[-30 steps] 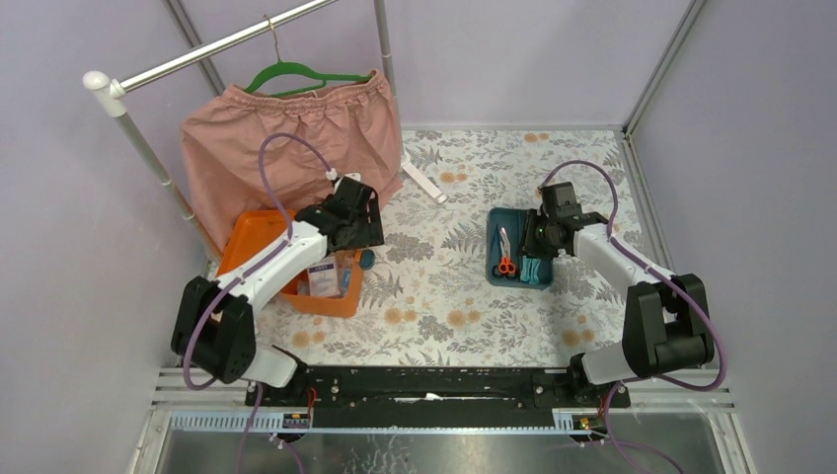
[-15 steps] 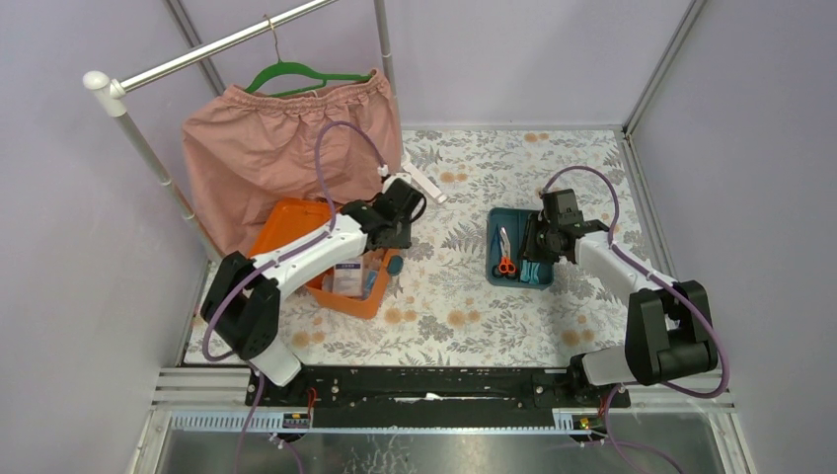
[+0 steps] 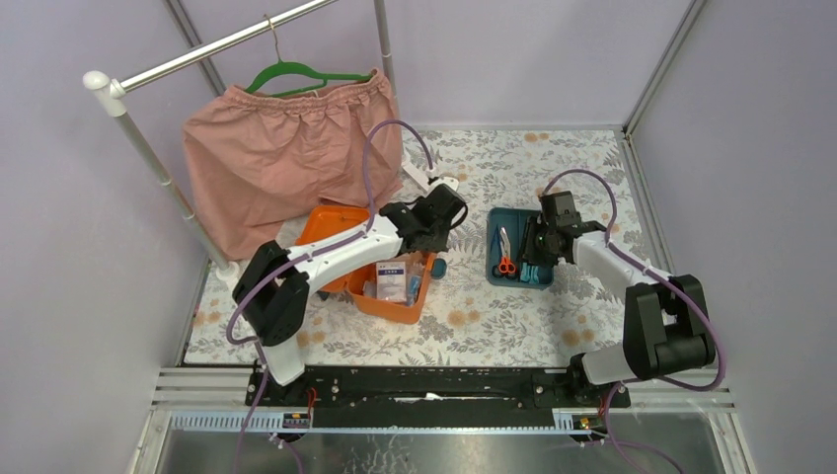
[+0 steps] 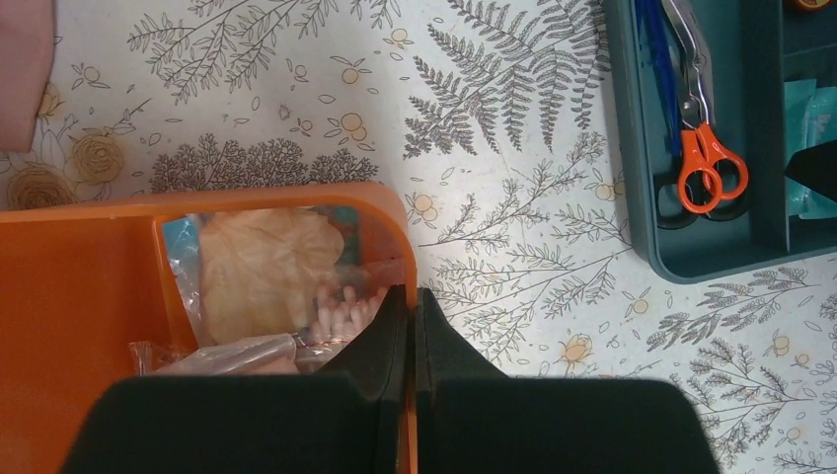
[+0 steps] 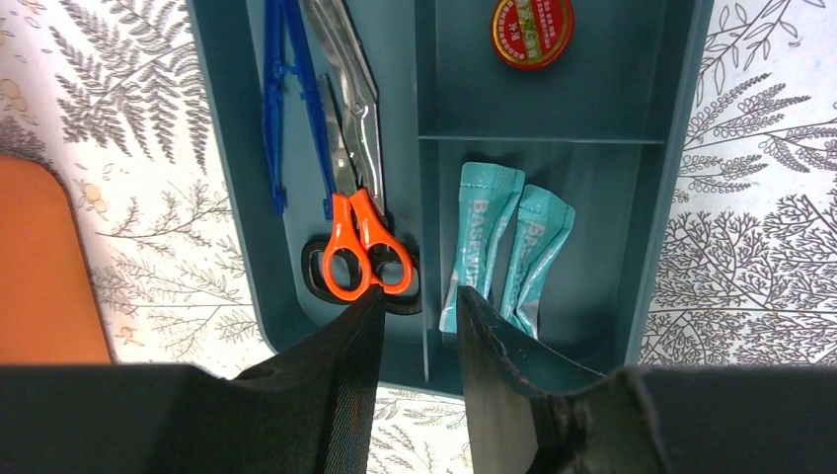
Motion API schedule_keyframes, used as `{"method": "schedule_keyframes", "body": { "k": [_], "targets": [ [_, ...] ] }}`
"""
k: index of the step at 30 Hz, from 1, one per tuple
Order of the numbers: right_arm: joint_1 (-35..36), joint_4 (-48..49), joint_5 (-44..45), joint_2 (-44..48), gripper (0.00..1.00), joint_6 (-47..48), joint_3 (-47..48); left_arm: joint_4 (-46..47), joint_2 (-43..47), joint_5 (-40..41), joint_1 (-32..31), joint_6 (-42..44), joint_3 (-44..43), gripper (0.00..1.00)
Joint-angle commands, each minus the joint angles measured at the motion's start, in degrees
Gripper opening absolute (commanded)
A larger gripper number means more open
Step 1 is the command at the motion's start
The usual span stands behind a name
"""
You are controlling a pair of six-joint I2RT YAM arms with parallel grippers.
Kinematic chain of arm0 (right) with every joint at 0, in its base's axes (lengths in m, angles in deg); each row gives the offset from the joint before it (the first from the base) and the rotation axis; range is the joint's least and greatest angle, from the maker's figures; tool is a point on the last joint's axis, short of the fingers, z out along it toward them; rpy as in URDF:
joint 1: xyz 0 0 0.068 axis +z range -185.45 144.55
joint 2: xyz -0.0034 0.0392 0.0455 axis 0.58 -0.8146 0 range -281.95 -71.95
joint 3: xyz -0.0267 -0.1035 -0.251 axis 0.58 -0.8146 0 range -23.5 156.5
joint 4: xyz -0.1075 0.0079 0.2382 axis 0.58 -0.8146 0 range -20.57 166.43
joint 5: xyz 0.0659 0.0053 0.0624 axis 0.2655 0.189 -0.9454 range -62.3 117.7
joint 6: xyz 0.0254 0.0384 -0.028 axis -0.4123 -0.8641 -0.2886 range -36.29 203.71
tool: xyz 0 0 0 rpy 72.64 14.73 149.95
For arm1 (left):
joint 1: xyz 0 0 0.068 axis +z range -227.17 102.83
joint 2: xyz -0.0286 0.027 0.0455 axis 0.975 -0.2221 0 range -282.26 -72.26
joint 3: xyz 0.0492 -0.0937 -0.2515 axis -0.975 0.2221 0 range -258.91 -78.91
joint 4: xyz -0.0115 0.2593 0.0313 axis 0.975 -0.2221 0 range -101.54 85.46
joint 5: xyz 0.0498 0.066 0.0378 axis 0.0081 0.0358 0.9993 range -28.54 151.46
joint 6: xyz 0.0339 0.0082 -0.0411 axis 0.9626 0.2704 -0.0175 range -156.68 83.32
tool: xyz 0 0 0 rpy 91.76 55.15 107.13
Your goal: Organize the medicine kit
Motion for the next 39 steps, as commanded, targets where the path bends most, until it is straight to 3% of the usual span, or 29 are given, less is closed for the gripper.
{"method": "schedule_keyframes", "body": {
  "k": [1,9,16,21,26,35,39],
  "targets": [
    [0.1,-0.2,2.21,-2.81,0.41,0.64,3.02,4.05,-1.32,-0.23,-0.2,1.01,-2.28,0.0],
    [0.24,1.8,2.33,-7.72,0.35,0.96,6.36,5.04,-4.72,-3.82,-1.51,2.25,-8.25,0.0],
    [1.11,2.59,3.24,-11.64,0.31,1.34,7.45,7.17,-3.98,-6.34,-4.03,5.44,-6.16,0.0],
    [1.58,3.6,3.94,-12.85,0.25,1.01,7.06,7.29,-2.34,-4.82,-4.85,6.41,-5.07,0.32],
    [1.76,4.11,4.84,-13.31,0.15,0.95,6.77,6.69,-0.02,-3.36,-4.79,7.04,-5.84,0.48],
    [1.72,4.62,4.78,-11.74,0.0,0.5,5.71,2.61,4.29,2.2,-4.06,7.98,-10.57,0.52],
    [1.77,3.99,4.84,-10.04,0.0,0.26,5.57,2.26,9.14,3.23,0.03,8.11,-9.38,0.52]
  ]
}}
